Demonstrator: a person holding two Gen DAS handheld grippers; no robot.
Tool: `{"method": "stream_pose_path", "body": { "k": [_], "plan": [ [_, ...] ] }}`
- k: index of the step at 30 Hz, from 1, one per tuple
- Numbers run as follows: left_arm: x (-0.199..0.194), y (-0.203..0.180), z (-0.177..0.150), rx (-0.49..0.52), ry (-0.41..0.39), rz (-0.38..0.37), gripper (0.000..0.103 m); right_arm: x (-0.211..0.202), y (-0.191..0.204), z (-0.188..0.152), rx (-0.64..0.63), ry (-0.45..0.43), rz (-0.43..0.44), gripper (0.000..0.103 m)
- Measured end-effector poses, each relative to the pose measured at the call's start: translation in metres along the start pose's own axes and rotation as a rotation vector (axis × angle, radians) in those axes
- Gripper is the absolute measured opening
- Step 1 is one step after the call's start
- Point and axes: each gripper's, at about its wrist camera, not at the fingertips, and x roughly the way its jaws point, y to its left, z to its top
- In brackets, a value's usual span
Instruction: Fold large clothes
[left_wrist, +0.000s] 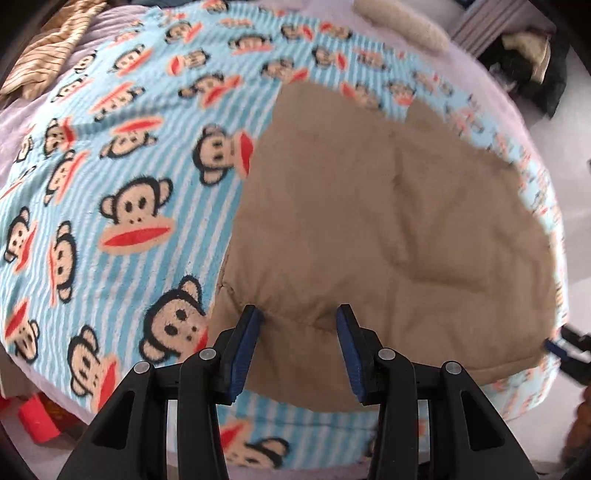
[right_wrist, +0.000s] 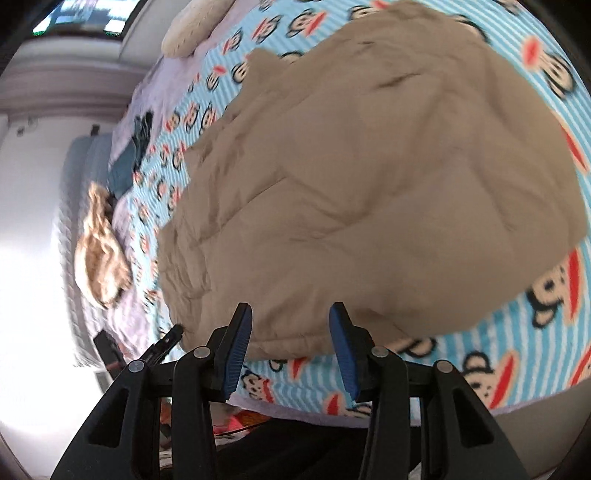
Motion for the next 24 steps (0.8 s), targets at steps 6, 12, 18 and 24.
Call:
{"method": "stream_pose_path", "body": {
  "k": [6, 12, 18, 24],
  "plan": [
    [0.021, 0.008, 0.006, 0.043, 0.055, -0.008, 0.045, 0.035, 0.030, 0.001, -0.158, 0.057, -0.223, 0.047],
    [0.007, 0.029, 0.029, -0.010, 0.025, -0.097, 0.051, 0.052, 0.018, 0.008, -0.099, 0.090, -0.275, 0.047],
    [0.016, 0.048, 0.064, -0.007, 0.022, -0.180, 0.085, 0.062, 0.019, 0.013, -0.087, 0.109, -0.328, 0.047],
    [0.069, 0.050, 0.089, 0.009, 0.197, -0.385, 0.085, 0.069, 0.021, 0.014, -0.078, 0.125, -0.358, 0.047]
  ]
}}
